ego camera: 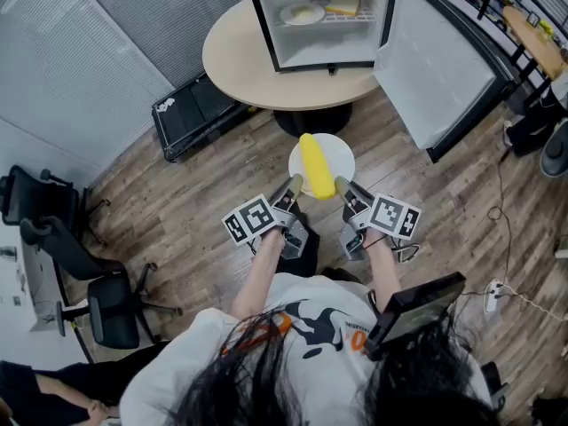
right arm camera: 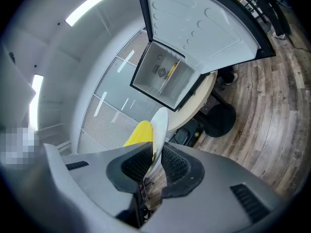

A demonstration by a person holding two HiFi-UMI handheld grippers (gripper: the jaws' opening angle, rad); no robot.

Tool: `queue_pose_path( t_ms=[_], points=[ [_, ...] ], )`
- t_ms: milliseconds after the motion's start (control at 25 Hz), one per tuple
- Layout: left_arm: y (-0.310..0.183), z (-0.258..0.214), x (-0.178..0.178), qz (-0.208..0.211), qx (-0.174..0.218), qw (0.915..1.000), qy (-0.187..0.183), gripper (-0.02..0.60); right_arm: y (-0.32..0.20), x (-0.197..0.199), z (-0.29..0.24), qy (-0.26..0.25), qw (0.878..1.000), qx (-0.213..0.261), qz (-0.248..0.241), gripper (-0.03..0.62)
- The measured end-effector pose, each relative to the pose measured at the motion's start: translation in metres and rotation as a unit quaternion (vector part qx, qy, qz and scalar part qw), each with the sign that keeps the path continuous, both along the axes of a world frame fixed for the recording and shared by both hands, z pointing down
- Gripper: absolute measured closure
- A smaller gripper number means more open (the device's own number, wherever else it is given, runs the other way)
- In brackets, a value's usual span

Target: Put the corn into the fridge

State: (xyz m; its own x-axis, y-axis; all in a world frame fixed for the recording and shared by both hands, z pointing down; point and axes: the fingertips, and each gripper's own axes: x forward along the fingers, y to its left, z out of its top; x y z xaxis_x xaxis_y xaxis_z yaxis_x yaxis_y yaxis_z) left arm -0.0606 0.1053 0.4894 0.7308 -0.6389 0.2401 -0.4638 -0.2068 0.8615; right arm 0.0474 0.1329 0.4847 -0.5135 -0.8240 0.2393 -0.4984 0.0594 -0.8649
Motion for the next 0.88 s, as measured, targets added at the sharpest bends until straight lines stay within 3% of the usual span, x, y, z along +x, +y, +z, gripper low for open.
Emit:
queue_pose_path(
  t_ms=[880],
  points=[
    [-0.196,0.003,-0.023,0.043,-0.009,0.999,0.001,0.545,-0.185,-0.026,0.005,0.004,0.999,-0.019,0.037,0.537]
  ],
)
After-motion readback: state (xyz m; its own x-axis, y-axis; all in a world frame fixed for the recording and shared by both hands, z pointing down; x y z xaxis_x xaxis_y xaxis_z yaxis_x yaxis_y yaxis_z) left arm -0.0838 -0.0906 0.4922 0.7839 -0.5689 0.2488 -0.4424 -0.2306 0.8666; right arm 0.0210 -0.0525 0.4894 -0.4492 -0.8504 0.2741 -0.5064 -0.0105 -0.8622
